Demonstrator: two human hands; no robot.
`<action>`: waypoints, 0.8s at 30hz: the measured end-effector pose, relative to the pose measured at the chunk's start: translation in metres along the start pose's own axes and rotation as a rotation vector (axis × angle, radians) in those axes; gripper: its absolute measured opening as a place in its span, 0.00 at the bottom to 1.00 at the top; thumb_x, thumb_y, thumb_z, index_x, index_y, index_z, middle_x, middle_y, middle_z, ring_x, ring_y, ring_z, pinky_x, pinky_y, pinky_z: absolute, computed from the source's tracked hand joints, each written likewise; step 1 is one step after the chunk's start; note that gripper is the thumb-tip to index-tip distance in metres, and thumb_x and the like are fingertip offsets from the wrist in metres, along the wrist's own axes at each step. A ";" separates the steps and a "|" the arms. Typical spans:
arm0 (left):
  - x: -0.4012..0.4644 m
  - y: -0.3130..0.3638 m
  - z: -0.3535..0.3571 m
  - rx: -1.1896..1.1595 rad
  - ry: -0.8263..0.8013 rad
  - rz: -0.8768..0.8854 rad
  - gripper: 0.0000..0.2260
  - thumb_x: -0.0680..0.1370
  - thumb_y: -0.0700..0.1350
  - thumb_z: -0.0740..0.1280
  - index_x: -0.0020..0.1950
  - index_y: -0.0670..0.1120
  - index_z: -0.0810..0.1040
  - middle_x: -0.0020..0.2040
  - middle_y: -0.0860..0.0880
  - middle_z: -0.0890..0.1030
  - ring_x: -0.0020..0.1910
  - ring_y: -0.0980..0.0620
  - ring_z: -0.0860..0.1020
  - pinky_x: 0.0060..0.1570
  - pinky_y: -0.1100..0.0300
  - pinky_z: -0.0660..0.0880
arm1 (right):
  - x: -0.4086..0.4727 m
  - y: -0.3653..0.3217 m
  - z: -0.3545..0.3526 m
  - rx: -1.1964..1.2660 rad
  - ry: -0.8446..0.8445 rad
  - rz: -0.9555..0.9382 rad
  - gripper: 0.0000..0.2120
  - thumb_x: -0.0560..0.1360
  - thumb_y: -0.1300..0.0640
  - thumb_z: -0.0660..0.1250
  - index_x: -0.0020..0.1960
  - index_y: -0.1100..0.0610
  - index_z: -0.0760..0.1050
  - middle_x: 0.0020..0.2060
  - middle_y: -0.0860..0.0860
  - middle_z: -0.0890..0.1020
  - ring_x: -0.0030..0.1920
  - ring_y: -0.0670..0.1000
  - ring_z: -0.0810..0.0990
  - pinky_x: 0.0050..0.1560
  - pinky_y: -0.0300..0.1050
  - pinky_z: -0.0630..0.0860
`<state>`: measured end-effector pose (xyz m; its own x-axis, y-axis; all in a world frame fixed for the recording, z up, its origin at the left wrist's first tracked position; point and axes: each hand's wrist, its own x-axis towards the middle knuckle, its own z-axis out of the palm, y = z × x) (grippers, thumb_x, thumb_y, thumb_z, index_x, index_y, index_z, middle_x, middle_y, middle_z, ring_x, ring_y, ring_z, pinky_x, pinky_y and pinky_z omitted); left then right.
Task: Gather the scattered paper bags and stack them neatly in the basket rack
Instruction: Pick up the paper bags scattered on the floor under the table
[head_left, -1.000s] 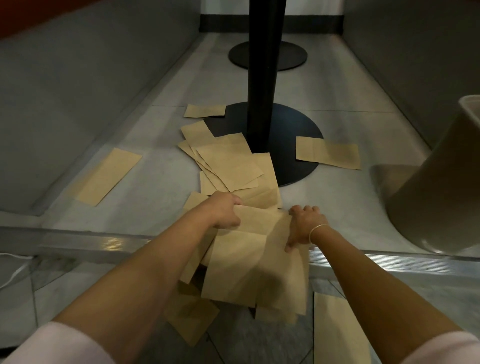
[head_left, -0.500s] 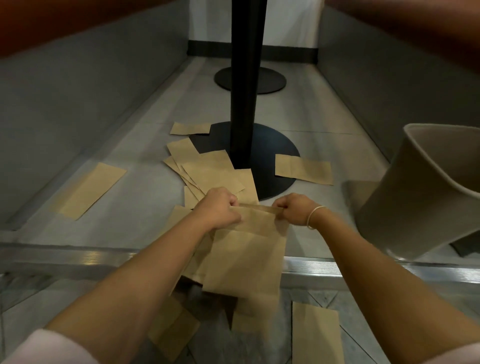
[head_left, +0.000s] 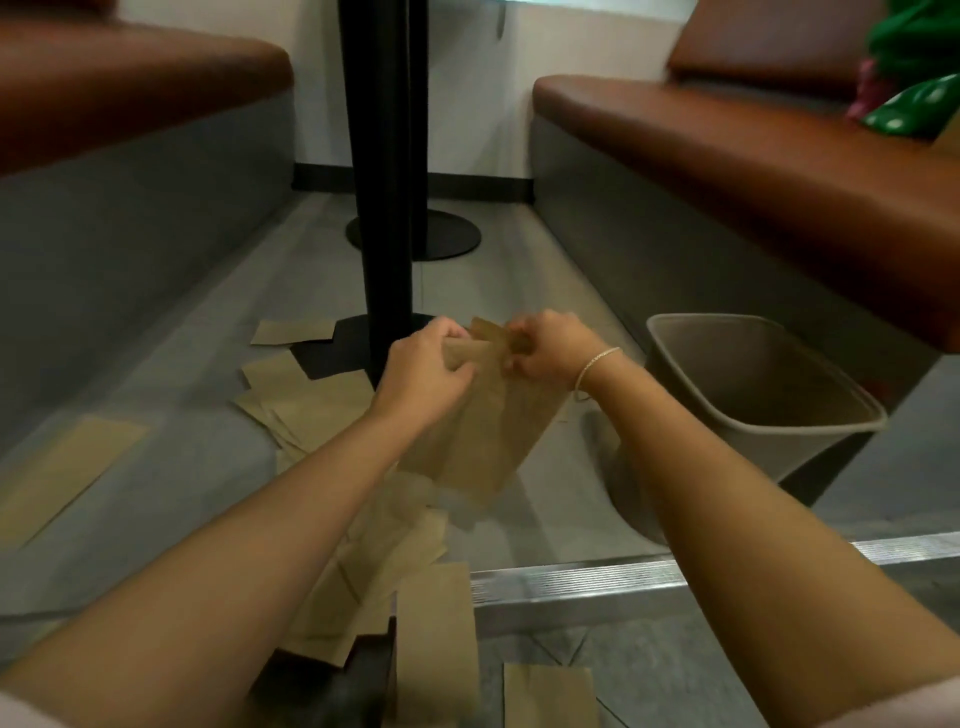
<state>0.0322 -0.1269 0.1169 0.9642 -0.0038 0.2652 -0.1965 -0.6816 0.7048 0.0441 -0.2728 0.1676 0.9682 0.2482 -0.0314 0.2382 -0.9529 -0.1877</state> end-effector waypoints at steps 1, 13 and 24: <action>0.005 0.007 0.002 -0.018 0.009 -0.005 0.17 0.73 0.48 0.71 0.60 0.48 0.73 0.53 0.51 0.76 0.51 0.53 0.74 0.49 0.61 0.72 | 0.000 0.006 -0.013 -0.009 0.059 0.028 0.15 0.76 0.59 0.62 0.63 0.55 0.74 0.56 0.56 0.79 0.58 0.58 0.76 0.59 0.47 0.72; -0.010 -0.015 0.045 0.145 -0.253 -0.089 0.15 0.76 0.46 0.69 0.61 0.46 0.75 0.59 0.46 0.75 0.54 0.49 0.76 0.53 0.57 0.74 | -0.056 0.098 -0.134 -0.030 0.700 0.662 0.20 0.76 0.66 0.55 0.63 0.53 0.75 0.62 0.61 0.74 0.62 0.64 0.73 0.61 0.56 0.70; -0.048 -0.048 0.062 0.141 -0.358 -0.160 0.09 0.76 0.43 0.67 0.55 0.44 0.77 0.51 0.47 0.79 0.48 0.53 0.74 0.47 0.63 0.68 | -0.035 0.089 -0.047 -0.066 0.490 0.683 0.12 0.77 0.61 0.63 0.60 0.60 0.73 0.53 0.59 0.78 0.52 0.58 0.78 0.49 0.51 0.75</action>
<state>0.0066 -0.1394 0.0302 0.9865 -0.1270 -0.1030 -0.0371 -0.7874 0.6153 0.0348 -0.3745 0.1981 0.8214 -0.4752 0.3153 -0.4223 -0.8784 -0.2237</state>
